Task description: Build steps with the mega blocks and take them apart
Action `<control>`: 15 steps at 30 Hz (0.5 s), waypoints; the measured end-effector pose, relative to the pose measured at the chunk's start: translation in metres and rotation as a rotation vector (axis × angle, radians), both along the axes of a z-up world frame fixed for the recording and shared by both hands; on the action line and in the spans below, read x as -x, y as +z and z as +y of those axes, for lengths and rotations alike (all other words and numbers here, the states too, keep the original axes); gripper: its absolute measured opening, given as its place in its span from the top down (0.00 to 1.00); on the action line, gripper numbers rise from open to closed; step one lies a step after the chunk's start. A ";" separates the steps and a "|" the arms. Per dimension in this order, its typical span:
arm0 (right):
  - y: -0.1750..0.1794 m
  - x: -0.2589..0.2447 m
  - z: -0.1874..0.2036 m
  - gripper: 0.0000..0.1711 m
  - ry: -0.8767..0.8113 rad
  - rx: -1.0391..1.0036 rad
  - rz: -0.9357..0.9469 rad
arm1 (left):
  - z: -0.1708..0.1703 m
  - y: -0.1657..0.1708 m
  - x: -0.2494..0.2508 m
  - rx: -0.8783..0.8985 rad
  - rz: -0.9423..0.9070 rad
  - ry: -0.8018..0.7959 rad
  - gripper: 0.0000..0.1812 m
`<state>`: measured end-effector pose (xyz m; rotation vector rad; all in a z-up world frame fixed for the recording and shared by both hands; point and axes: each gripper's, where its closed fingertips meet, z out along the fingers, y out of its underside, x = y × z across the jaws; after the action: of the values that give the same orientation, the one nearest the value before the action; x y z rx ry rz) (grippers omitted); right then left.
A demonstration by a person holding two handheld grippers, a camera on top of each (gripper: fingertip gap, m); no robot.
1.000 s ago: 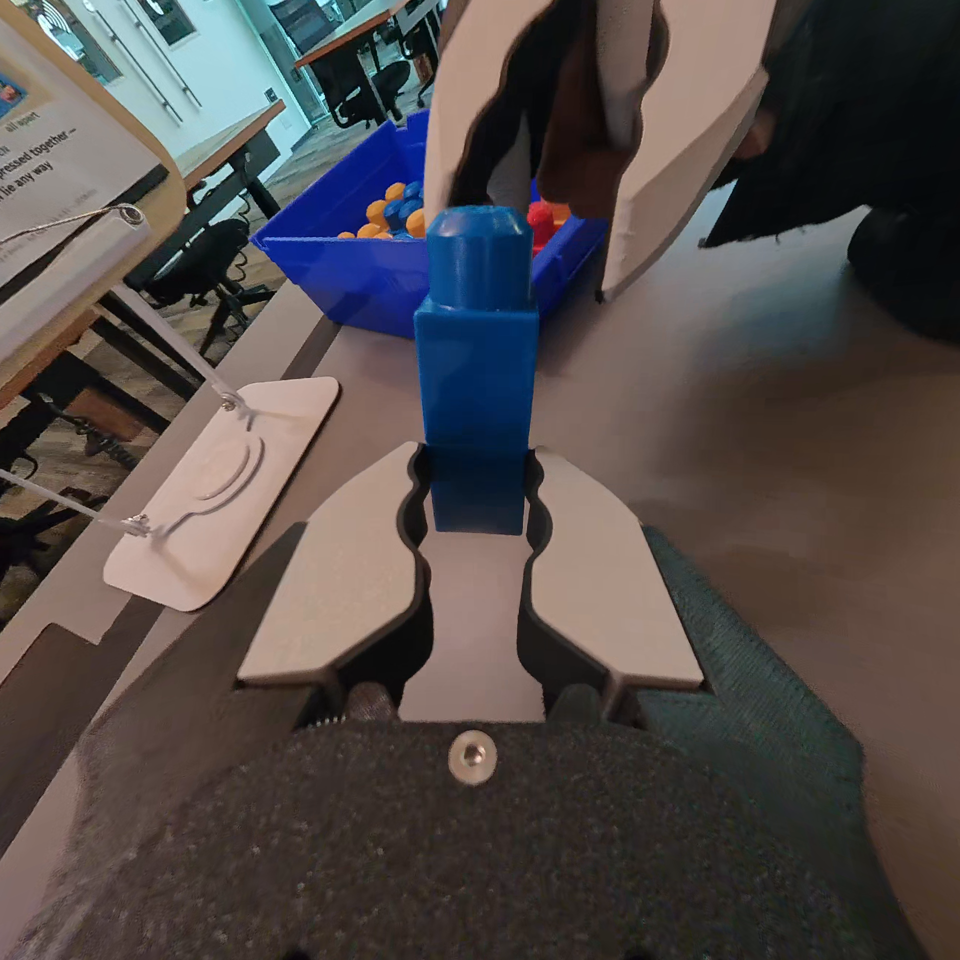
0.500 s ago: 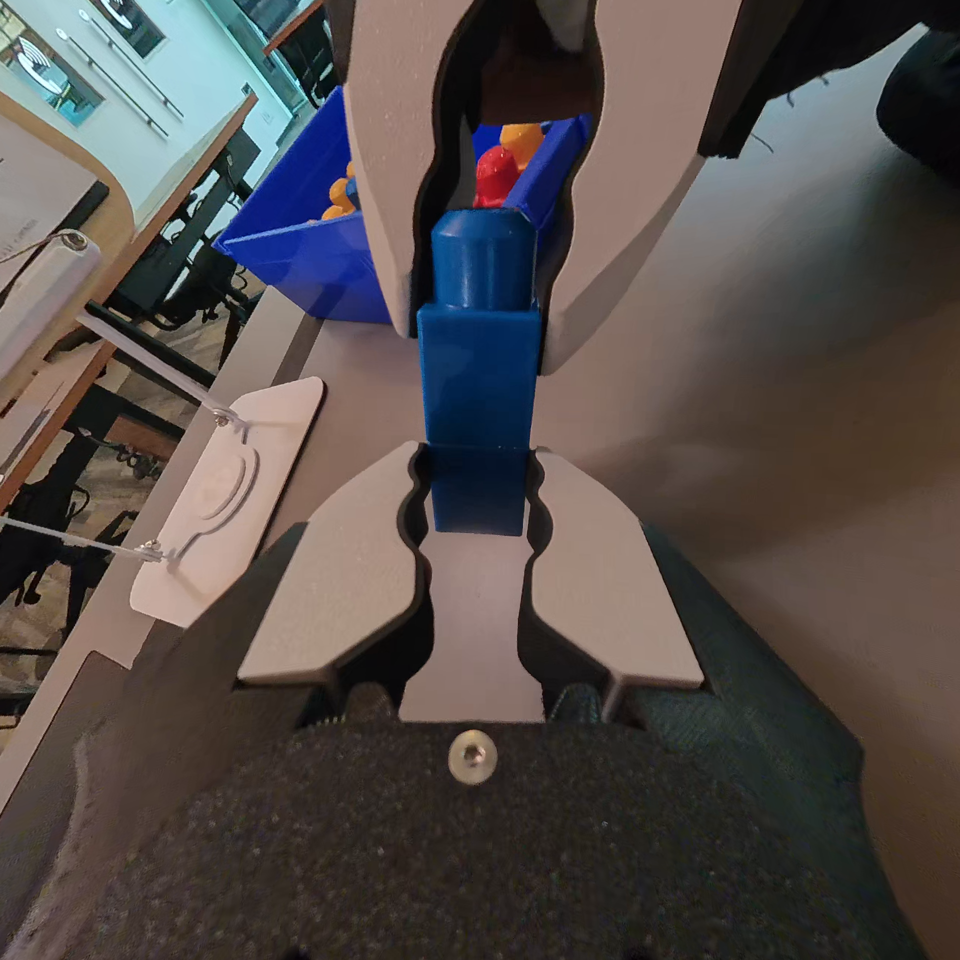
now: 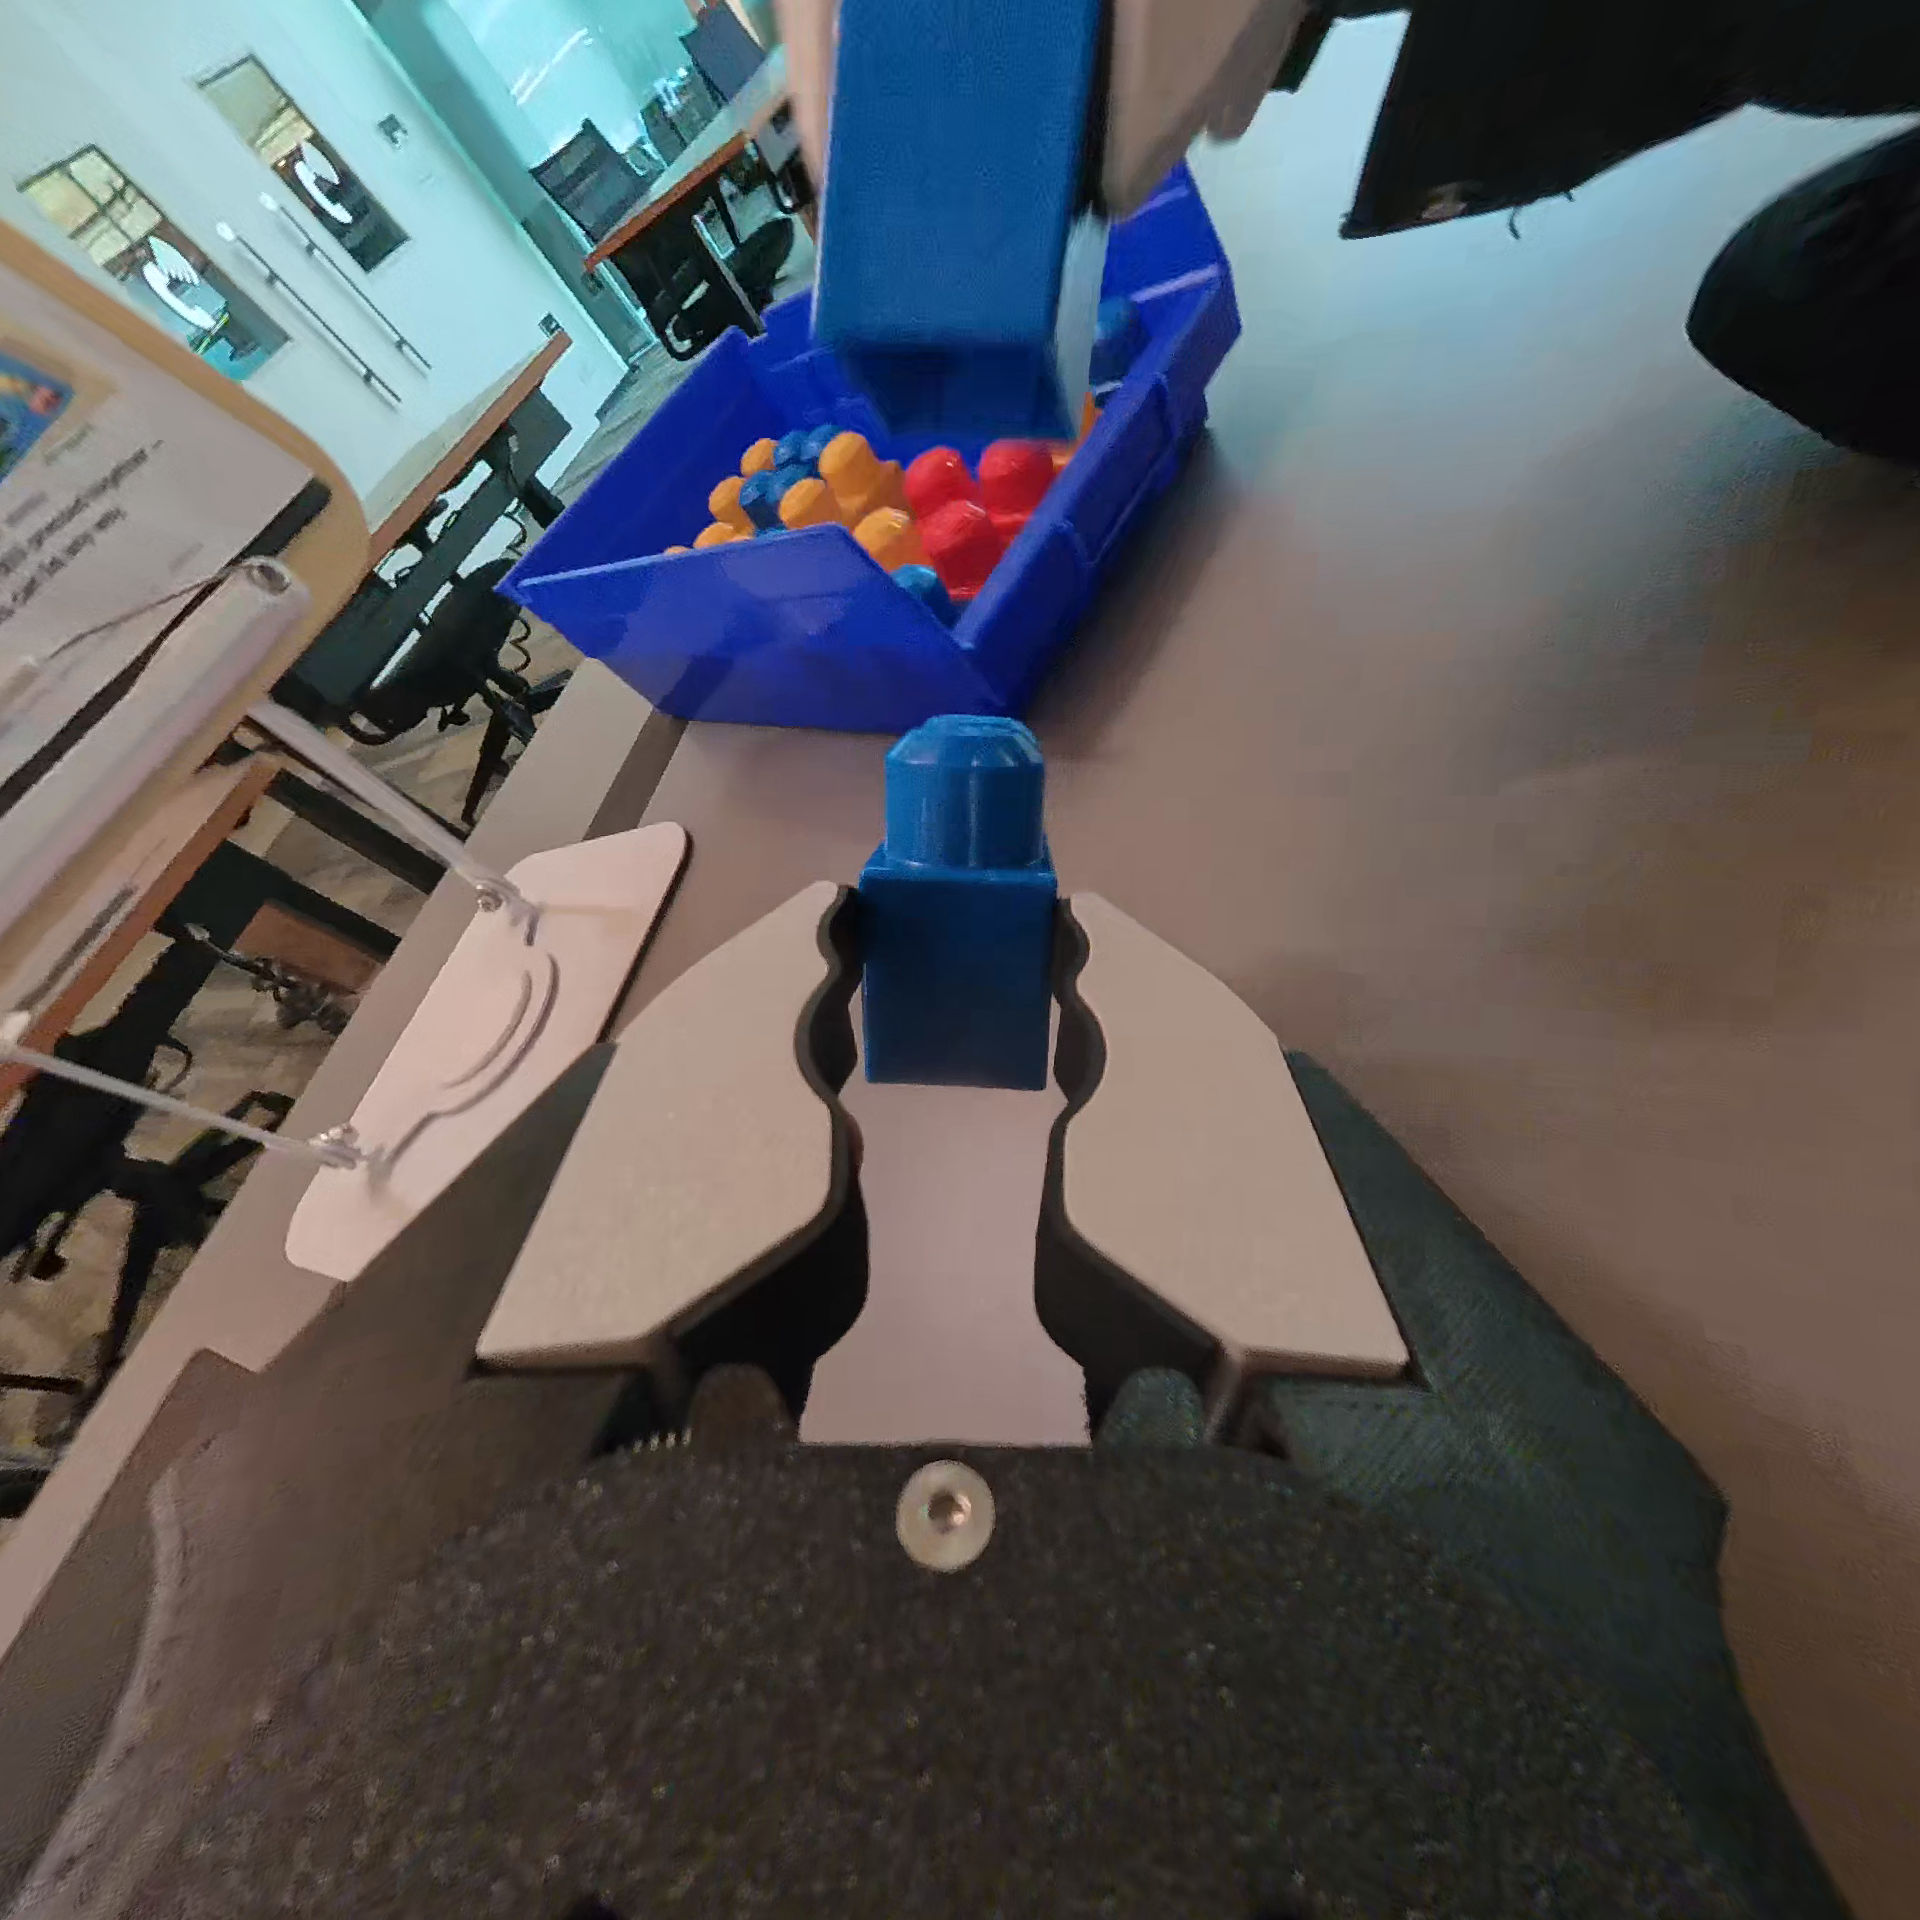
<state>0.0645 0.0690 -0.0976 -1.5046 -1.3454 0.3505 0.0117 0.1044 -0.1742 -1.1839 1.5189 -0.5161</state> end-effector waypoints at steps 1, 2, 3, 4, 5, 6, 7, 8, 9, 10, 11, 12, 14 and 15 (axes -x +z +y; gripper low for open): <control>0.009 -0.008 0.000 0.80 -0.018 -0.018 0.034 | 0.003 0.004 0.002 0.016 -0.020 0.014 0.80; 0.016 -0.016 0.000 0.80 -0.034 -0.030 0.064 | 0.005 0.010 0.002 0.023 -0.046 0.024 0.80; 0.022 -0.024 0.001 0.80 -0.051 -0.041 0.086 | 0.006 0.015 0.003 0.029 -0.078 0.030 0.80; 0.025 -0.030 0.002 0.80 -0.068 -0.049 0.100 | 0.008 0.019 0.003 0.033 -0.103 0.038 0.80; 0.027 -0.034 0.003 0.80 -0.081 -0.055 0.109 | 0.010 0.020 0.004 0.033 -0.115 0.050 0.80; 0.028 -0.036 0.004 0.80 -0.089 -0.057 0.116 | 0.012 0.020 0.005 0.034 -0.119 0.058 0.80; 0.028 -0.036 0.005 0.80 -0.093 -0.057 0.117 | 0.013 0.019 0.005 0.041 -0.123 0.064 0.80; 0.027 -0.036 0.006 0.80 -0.097 -0.056 0.114 | 0.015 0.019 0.006 0.049 -0.132 0.070 0.80; 0.026 -0.036 0.007 0.80 -0.101 -0.056 0.110 | 0.016 0.019 0.006 0.056 -0.141 0.071 0.80; 0.026 -0.036 0.008 0.80 -0.106 -0.055 0.108 | 0.016 0.020 0.007 0.061 -0.147 0.074 0.80; 0.026 -0.037 0.010 0.80 -0.114 -0.056 0.109 | 0.017 0.021 0.008 0.060 -0.155 0.077 0.80; 0.027 -0.039 0.013 0.80 -0.130 -0.059 0.110 | 0.019 0.023 0.009 0.061 -0.166 0.085 0.80; 0.031 -0.050 0.019 0.80 -0.180 -0.067 0.112 | 0.022 0.028 0.011 0.076 -0.196 0.100 0.80; 0.035 -0.058 0.024 0.80 -0.215 -0.075 0.116 | 0.025 0.030 0.013 0.084 -0.216 0.111 0.80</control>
<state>0.1223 0.0926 -0.0626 -1.5258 -1.0833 0.2441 -0.0014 0.1291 -0.1438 -1.2278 1.2512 -0.6168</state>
